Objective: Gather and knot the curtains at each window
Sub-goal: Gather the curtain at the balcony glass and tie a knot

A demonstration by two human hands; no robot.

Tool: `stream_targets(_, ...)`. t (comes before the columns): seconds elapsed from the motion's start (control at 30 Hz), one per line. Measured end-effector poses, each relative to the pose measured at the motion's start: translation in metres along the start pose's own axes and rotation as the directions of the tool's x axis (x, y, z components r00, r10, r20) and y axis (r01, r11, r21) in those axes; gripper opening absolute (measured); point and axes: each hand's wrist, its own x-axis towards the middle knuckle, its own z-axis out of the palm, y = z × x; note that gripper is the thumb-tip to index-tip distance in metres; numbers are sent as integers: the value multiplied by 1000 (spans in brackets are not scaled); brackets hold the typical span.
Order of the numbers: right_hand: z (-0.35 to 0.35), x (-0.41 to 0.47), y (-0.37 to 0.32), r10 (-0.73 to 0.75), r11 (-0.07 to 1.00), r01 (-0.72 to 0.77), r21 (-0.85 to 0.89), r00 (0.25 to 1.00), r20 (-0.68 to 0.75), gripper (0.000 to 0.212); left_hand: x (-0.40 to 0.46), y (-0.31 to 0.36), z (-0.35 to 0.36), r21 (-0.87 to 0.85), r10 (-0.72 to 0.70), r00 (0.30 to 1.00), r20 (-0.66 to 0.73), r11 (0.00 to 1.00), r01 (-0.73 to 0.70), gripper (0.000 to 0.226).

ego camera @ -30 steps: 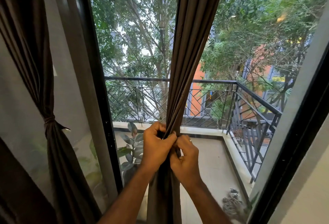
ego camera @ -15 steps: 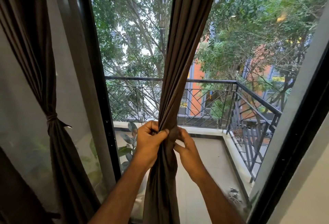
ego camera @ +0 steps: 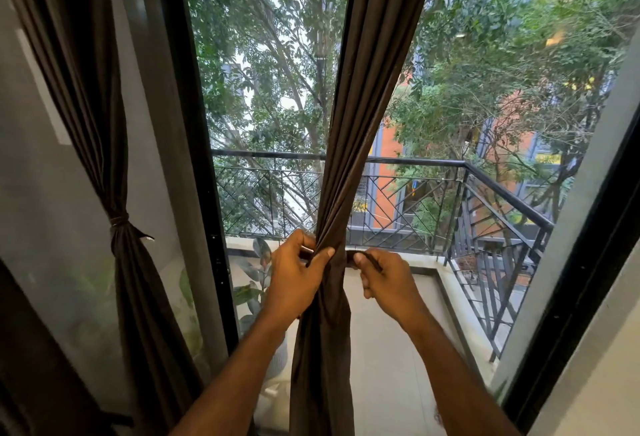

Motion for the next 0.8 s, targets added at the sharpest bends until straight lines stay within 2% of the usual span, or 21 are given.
stream_targets(0.07,2,-6,-11,133,972,-133,191,991,15,40,0,0,5,90,11,996,-83,996,-4,30)
stream_targets(0.13,10,-18,-27,219,847,-272,456,961,166,36,0,2,11,151,38,986,-160,988,-13,36)
stream_targets(0.17,15,-23,-32,217,794,-309,524,949,230,32,0,5,13,160,22,982,-190,987,9,39)
stream_targets(0.23,27,-29,-35,200,771,-332,543,937,287,28,-2,12,17,145,-63,969,-237,984,99,44)
stream_targets(0.3,36,-33,-29,197,773,-328,543,938,287,30,-4,14,19,144,-122,964,-237,977,159,45)
stream_targets(0.43,42,-35,-27,169,729,-296,618,952,257,31,-7,11,14,93,-146,984,-105,983,156,39)
stream_targets(0.5,42,-34,-27,160,712,-276,646,959,233,30,-8,13,8,126,-164,986,-42,978,168,33)
stream_targets(0.63,45,-32,-27,162,746,-245,619,969,189,27,-7,16,0,189,-183,982,48,967,171,20)
stream_targets(0.7,49,-32,-25,149,767,-218,603,975,163,26,-10,19,-4,255,-167,982,86,957,140,25)
stream_targets(0.8,54,-32,-24,125,779,-183,600,983,137,25,-18,23,-8,365,-28,999,39,931,11,24)
